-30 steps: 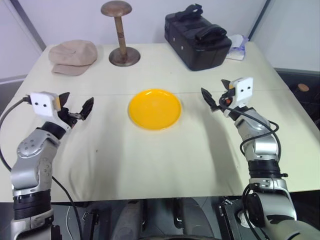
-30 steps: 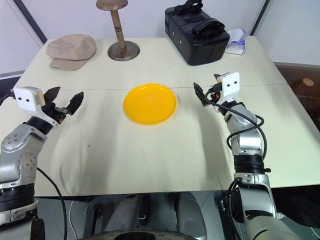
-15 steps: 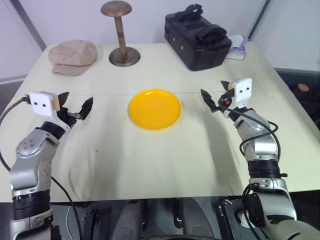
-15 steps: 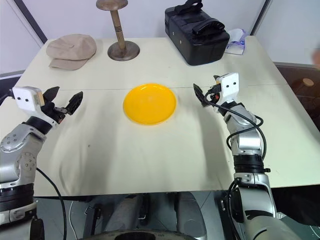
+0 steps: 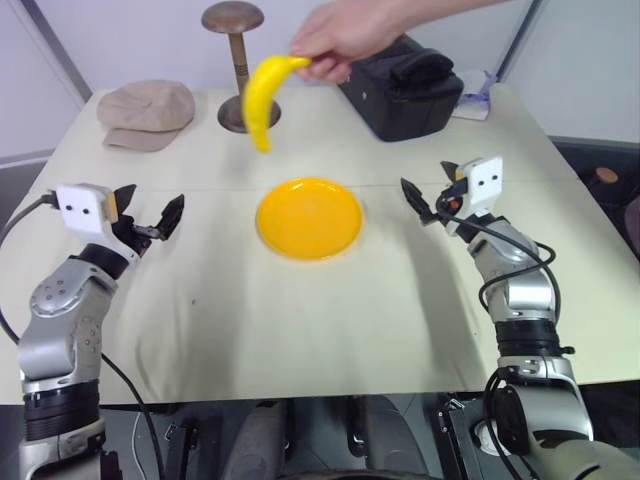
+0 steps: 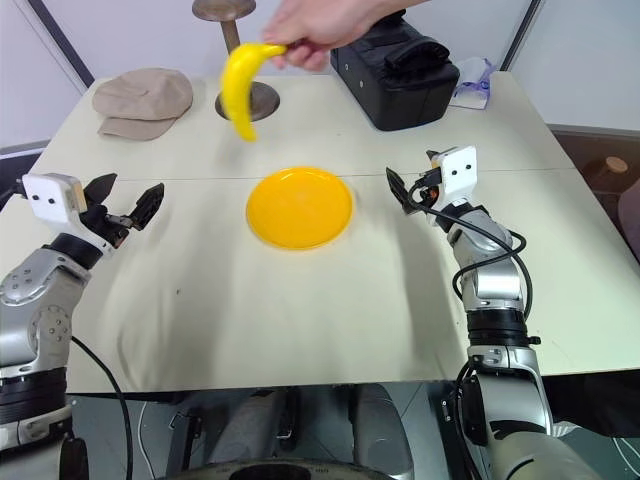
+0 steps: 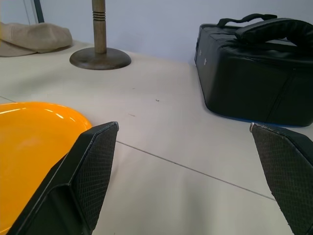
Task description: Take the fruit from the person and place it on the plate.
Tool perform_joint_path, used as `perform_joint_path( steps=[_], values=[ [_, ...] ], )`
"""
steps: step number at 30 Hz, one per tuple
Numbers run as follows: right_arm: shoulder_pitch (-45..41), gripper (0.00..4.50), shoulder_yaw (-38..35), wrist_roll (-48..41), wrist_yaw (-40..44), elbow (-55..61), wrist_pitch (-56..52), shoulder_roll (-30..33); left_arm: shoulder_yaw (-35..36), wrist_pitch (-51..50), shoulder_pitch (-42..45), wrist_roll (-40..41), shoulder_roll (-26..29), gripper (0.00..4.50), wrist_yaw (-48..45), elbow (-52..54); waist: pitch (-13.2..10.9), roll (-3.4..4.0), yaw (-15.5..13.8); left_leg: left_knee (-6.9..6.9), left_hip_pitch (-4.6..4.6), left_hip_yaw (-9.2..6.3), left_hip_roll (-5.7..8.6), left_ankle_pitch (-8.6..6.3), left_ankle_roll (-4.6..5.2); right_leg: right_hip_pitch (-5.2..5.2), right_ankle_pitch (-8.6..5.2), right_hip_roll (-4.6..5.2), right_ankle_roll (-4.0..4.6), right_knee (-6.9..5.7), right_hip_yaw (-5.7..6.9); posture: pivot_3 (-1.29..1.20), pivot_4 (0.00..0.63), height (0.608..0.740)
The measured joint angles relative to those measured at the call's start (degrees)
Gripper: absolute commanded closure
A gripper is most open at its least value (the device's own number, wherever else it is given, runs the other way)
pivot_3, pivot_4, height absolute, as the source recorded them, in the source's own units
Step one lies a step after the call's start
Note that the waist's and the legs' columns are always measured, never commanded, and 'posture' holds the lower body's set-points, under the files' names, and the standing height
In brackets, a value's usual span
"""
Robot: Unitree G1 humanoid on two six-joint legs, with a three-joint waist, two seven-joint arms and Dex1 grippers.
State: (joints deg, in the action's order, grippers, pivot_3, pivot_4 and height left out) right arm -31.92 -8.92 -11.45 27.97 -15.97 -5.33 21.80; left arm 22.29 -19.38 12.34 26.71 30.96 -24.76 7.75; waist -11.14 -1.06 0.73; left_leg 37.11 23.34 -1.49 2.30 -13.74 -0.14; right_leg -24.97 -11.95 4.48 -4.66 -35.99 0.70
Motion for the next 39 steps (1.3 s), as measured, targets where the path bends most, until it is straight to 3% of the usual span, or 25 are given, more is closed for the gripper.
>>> perform_joint_path(
  steps=[8,15,20,27,34,37,39],
  values=[
    [0.2,0.10,-0.1,-1.3,1.3,0.6,-1.4,0.0,1.2,0.1,0.0,0.0,1.4,0.00,-0.4,-0.6,0.0,0.00,0.0,0.00,0.00,0.00,0.00,0.00,0.00,0.00,0.00,0.00,0.00,0.00,0.00,0.00,0.150,0.740],
    [3.8,0.10,3.1,-16.3,15.1,18.1,-19.8,3.5,1.2,0.1,0.1,0.0,1.7,0.00,-1.6,-0.6,0.0,0.00,0.0,0.01,0.00,-0.02,-0.01,0.00,0.00,0.01,0.00,0.04,0.00,0.01,0.00,0.00,0.150,0.740],
    [3.7,0.10,4.2,-19.8,17.2,23.6,-26.6,6.0,0.7,-0.1,2.5,2.5,4.3,0.00,-8.7,-1.1,0.0,-0.02,-0.1,0.02,0.01,-0.03,-0.01,0.00,0.00,0.03,-0.10,0.04,0.17,0.06,0.02,0.00,0.150,0.740],
    [2.8,0.10,5.8,-19.0,15.8,23.4,-26.6,4.7,-5.3,3.0,17.3,0.5,4.8,0.00,-15.5,-14.9,0.0,-0.04,-0.2,0.04,0.01,-0.02,0.01,0.00,0.01,0.07,0.01,-0.09,-0.03,0.09,0.12,0.00,0.150,0.740],
    [3.7,0.10,5.8,-17.9,13.1,23.7,-25.5,3.9,-11.5,9.7,29.9,-4.7,1.1,0.00,-19.8,-31.6,0.0,-0.05,-0.2,0.05,0.03,-0.02,0.02,0.00,0.01,0.06,0.02,-0.10,-0.05,0.09,0.13,0.00,0.150,0.740],
    [5.0,0.00,5.7,-17.4,11.5,23.9,-25.0,3.5,-12.5,10.2,31.3,-5.0,-0.4,0.85,-21.7,-34.1,0.0,-0.05,0.1,0.04,0.03,-0.01,0.02,0.00,0.01,0.04,0.02,-0.09,-0.05,0.06,0.12,0.00,0.150,0.740],
    [5.8,0.00,5.7,-17.2,10.5,24.2,-24.7,3.4,-12.5,10.3,31.3,-4.9,-1.0,1.79,-22.9,-34.8,0.0,-0.04,0.1,0.04,0.02,-0.02,0.01,0.00,0.01,0.03,0.02,-0.09,-0.05,0.05,0.12,0.00,0.150,0.740]
  ],
)
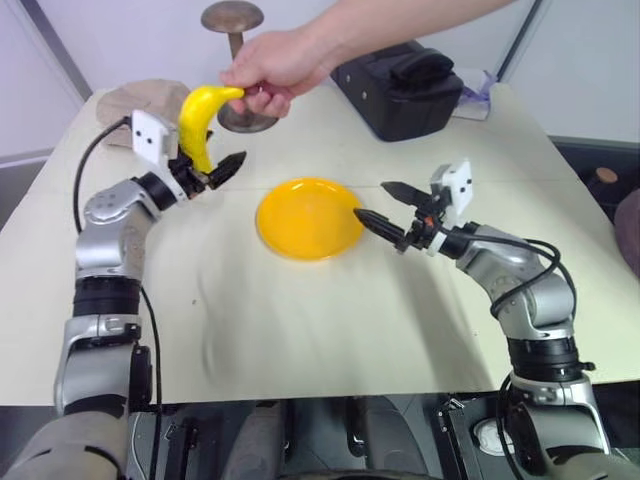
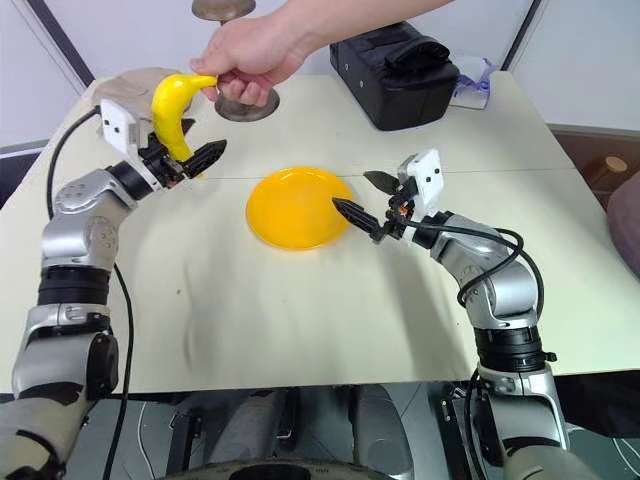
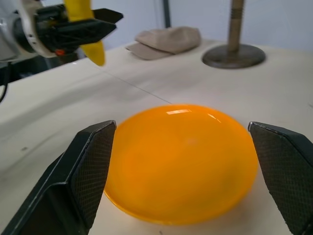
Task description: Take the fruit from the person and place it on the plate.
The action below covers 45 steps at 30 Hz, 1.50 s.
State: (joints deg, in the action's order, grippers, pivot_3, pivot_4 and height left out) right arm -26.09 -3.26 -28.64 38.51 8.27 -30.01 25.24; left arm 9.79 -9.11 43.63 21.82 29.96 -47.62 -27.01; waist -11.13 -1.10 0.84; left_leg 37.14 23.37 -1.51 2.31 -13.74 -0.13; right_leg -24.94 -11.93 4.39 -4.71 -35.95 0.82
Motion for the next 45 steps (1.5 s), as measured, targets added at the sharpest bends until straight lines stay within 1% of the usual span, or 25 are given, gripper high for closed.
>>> perform_joint_path(
  steps=[1,2,3,4,5,6,10,13,17,19,21,27,29,30,31,33,35,41,43,45],
  values=[
    [0.3,0.00,-0.1,0.2,-0.5,0.2,0.1,0.0,0.0,0.0,0.0,0.0,0.0,2.44,-0.5,-0.3,0.0,0.00,0.0,0.00,0.00,0.00,0.00,0.00,0.00,0.00,0.00,0.00,0.00,-0.01,0.00,0.00,0.150,0.740],
    [0.4,0.00,-0.1,0.2,-0.6,0.3,0.1,0.0,0.0,0.0,0.0,0.0,0.0,2.73,-0.7,-0.4,0.0,0.00,0.0,0.00,0.00,0.00,0.00,0.00,0.00,0.00,0.00,0.00,0.00,-0.02,0.00,0.00,0.150,0.740],
    [0.5,0.00,-0.2,0.2,-0.9,0.5,0.3,0.0,0.0,0.2,0.1,0.0,0.0,3.25,-0.9,-0.6,0.0,0.00,-0.1,0.01,0.00,0.00,0.00,0.00,0.00,0.00,0.00,0.01,0.00,-0.02,0.00,0.00,0.150,0.740],
    [0.5,0.00,-0.2,0.2,-1.1,0.7,0.4,0.0,0.0,0.5,0.3,0.0,0.0,3.67,-1.0,-1.0,0.0,0.00,-0.2,0.02,0.00,0.00,0.00,0.00,0.00,0.01,0.00,0.01,0.00,-0.02,0.00,0.00,0.150,0.740],
    [0.6,0.00,-0.3,0.2,-1.2,0.7,0.4,0.0,0.1,0.7,0.4,0.0,0.0,3.91,-1.1,-1.2,0.0,0.00,-0.2,0.02,0.00,0.00,0.00,0.00,0.00,0.01,0.00,0.01,0.00,-0.01,0.00,0.00,0.150,0.740],
    [0.7,0.00,-0.3,0.2,-1.3,0.8,0.4,0.0,0.1,0.8,0.6,0.0,0.0,3.98,-1.2,-1.2,0.0,0.00,-0.2,0.02,0.00,0.00,0.00,0.00,0.00,0.01,0.00,0.01,0.00,-0.01,0.00,0.00,0.150,0.740],
    [0.9,0.00,-0.3,0.2,-1.7,0.8,0.5,-0.3,0.1,1.5,1.9,-0.2,0.0,3.98,-1.0,-2.0,0.0,0.00,-0.2,0.02,0.00,0.00,0.01,0.00,0.00,0.01,0.00,0.01,0.00,-0.02,0.00,0.00,0.150,0.740],
    [0.9,0.00,-0.3,0.2,-1.8,0.8,0.6,-0.4,-0.5,3.4,2.3,-2.4,0.0,3.98,-0.8,-2.4,0.0,0.00,-0.2,0.02,0.00,0.00,0.01,0.00,0.00,0.01,0.00,0.01,0.00,-0.03,0.00,0.00,0.150,0.740],
    [0.9,0.00,-0.3,0.3,-1.9,0.8,0.9,-0.6,-5.5,8.9,3.9,-8.0,-0.9,3.98,-1.6,-5.4,0.0,0.00,-0.5,0.04,0.00,0.00,0.04,0.00,0.00,0.03,0.00,0.01,-0.01,-0.02,0.01,0.00,0.150,0.740],
    [0.9,0.00,-0.3,0.4,-2.1,0.6,1.6,-1.0,-9.7,13.3,6.3,-12.2,-2.9,3.98,-2.5,-9.0,0.0,0.00,-0.8,0.07,0.01,0.00,0.07,0.00,0.00,0.06,0.01,0.02,-0.02,0.00,0.01,0.00,0.150,0.740],
    [0.9,0.00,-0.2,0.4,-2.2,0.6,1.9,-1.6,-12.4,16.5,7.7,-14.7,-4.8,3.98,-2.9,-11.3,0.0,0.00,-1.1,0.07,0.02,0.01,0.07,0.00,0.01,0.05,0.02,0.02,-0.03,0.02,0.01,0.00,0.150,0.740],
    [1.5,0.00,-0.3,1.1,-3.4,0.6,2.9,-2.1,-19.4,28.4,15.5,-24.2,-8.4,3.98,-1.3,-26.3,0.0,-0.01,-1.1,0.06,0.01,0.02,0.04,-0.01,0.03,0.05,0.01,-0.03,-0.04,0.01,0.02,0.00,0.150,0.740],
    [2.5,0.00,-0.3,1.2,-4.0,0.6,2.9,-2.4,-20.6,31.0,17.1,-26.5,-9.1,2.94,-0.7,-30.2,0.0,-0.01,-1.1,0.06,0.01,0.02,0.05,-0.01,0.03,0.05,0.01,-0.04,-0.04,0.01,0.02,0.00,0.150,0.740],
    [2.9,0.00,-0.3,1.3,-4.1,0.6,2.9,-2.4,-21.0,31.6,17.3,-27.2,-9.2,2.60,-0.7,-31.3,0.0,-0.01,-1.1,0.06,0.01,0.02,0.04,-0.01,0.03,0.04,0.01,-0.04,-0.04,0.00,0.02,0.00,0.150,0.740],
    [3.3,0.00,-0.4,1.4,-4.4,0.7,2.9,-2.4,-21.5,32.8,17.7,-28.1,-9.3,2.03,-0.6,-32.9,0.0,-0.01,-1.1,0.06,0.01,0.03,0.04,-0.01,0.03,0.04,0.01,-0.04,-0.05,0.00,0.01,0.00,0.150,0.740],
    [3.9,0.00,-0.6,1.4,-4.9,1.2,2.9,-2.4,-21.9,33.9,18.1,-29.0,-9.6,1.12,-0.6,-35.4,0.0,-0.01,-1.1,0.07,0.01,0.02,0.04,-0.01,0.04,0.04,0.02,-0.04,-0.05,-0.01,0.02,0.00,0.150,0.740],
    [4.2,0.00,-0.9,1.4,-5.4,1.8,2.9,-2.4,-21.9,34.7,18.1,-29.3,-9.9,0.03,-0.7,-36.6,0.0,-0.02,-1.1,0.08,0.02,0.01,0.04,-0.01,0.04,0.04,0.01,-0.04,-0.05,-0.01,0.02,0.00,0.150,0.740],
    [4.8,0.00,-1.4,1.4,-6.0,2.5,2.9,-2.4,-21.7,35.8,19.5,-30.1,-9.2,0.03,0.3,-37.7,0.0,-0.02,-1.2,0.08,0.02,0.01,0.04,-0.01,0.04,0.04,0.02,-0.04,-0.06,-0.01,0.02,0.00,0.150,0.740],
    [4.8,0.00,-1.4,1.4,-6.0,2.5,3.0,-2.5,-19.7,35.1,19.6,-28.7,-8.9,0.03,-0.6,-37.7,0.0,-0.02,-1.1,0.08,0.02,0.01,0.04,-0.01,0.04,0.04,0.02,-0.04,-0.06,-0.01,0.02,0.00,0.150,0.740],
    [4.8,0.00,-1.4,1.4,-6.0,2.5,3.0,-2.5,-16.3,32.9,19.6,-25.5,-8.2,0.03,-1.5,-37.5,0.0,-0.02,-0.9,0.08,0.02,0.01,0.03,-0.01,0.04,0.03,0.02,-0.05,-0.06,-0.03,0.02,0.00,0.150,0.740]
  ],
)
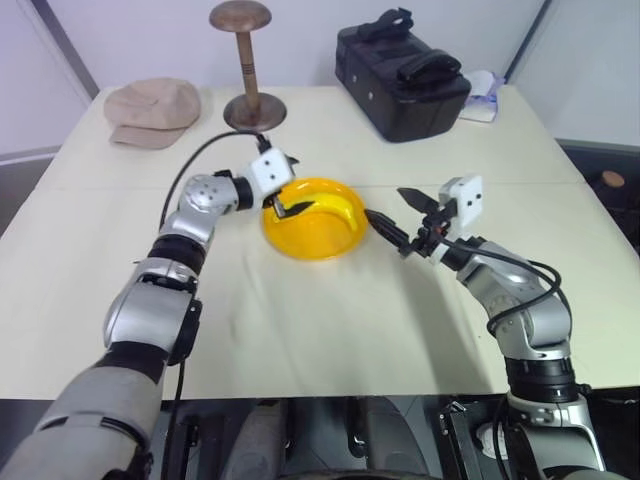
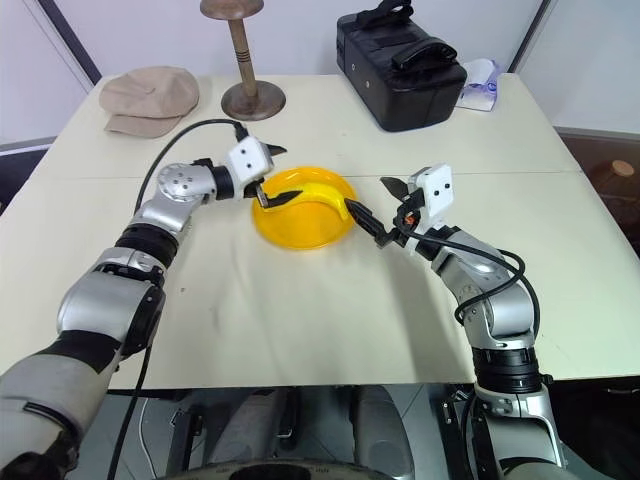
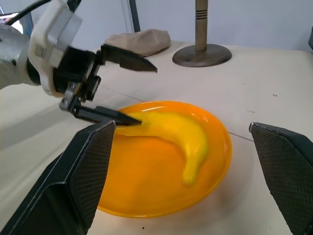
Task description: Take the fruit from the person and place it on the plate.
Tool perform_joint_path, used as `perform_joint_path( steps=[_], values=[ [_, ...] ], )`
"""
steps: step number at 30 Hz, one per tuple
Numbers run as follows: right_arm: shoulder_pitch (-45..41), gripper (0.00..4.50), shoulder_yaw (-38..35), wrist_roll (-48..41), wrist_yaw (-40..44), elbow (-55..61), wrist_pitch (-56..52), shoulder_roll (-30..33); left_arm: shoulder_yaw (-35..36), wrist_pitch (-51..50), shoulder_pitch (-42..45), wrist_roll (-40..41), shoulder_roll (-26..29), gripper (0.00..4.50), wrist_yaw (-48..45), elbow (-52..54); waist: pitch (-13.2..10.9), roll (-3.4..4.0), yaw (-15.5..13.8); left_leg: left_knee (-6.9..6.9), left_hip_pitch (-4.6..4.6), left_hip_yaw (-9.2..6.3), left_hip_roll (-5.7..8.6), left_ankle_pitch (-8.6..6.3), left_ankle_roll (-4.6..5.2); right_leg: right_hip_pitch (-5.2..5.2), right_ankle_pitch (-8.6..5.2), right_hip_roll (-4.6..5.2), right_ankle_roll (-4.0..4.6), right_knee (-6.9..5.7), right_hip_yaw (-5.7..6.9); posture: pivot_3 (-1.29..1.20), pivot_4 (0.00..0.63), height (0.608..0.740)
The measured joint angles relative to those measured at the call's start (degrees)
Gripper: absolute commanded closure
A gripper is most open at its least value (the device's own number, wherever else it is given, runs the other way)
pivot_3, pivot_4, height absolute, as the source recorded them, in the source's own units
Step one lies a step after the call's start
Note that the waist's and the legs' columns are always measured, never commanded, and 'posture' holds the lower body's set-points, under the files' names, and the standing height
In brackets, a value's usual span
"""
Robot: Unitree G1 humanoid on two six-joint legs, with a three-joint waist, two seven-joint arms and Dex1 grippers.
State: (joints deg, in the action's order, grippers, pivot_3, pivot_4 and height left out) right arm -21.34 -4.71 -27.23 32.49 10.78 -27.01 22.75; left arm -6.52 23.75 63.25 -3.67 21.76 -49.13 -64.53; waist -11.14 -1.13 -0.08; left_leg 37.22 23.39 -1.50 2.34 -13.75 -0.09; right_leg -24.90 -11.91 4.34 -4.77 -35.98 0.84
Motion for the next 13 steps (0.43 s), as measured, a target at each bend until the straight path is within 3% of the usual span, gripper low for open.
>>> perform_joint_path(
  steps=[5,9,13],
  values=[
    [-0.3,0.00,-0.1,0.0,0.3,-0.5,0.6,0.1,12.3,-11.3,-3.6,12.2,6.6,0.03,-1.7,10.5,0.0,0.00,1.4,-0.03,-0.06,-0.01,-0.04,0.00,0.00,-0.01,0.00,-0.02,0.00,-0.06,-0.02,0.00,0.150,0.740],
    [-1.4,0.00,-1.0,0.2,0.8,-3.4,2.0,1.0,19.8,-25.3,-20.0,20.2,12.1,0.03,0.2,31.2,0.0,0.06,1.9,-0.09,-0.12,-0.01,-0.06,0.00,0.00,0.00,0.00,0.04,0.02,-0.12,-0.08,0.00,0.150,0.740],
    [-3.2,0.00,-1.8,1.3,1.2,-7.1,3.8,1.1,23.7,-37.0,-32.2,24.9,12.4,0.03,5.0,45.8,0.0,-0.01,0.8,0.01,-0.05,-0.06,-0.05,0.00,-0.01,0.01,0.01,0.14,0.03,-0.08,-0.12,0.00,0.150,0.740]
  ],
)
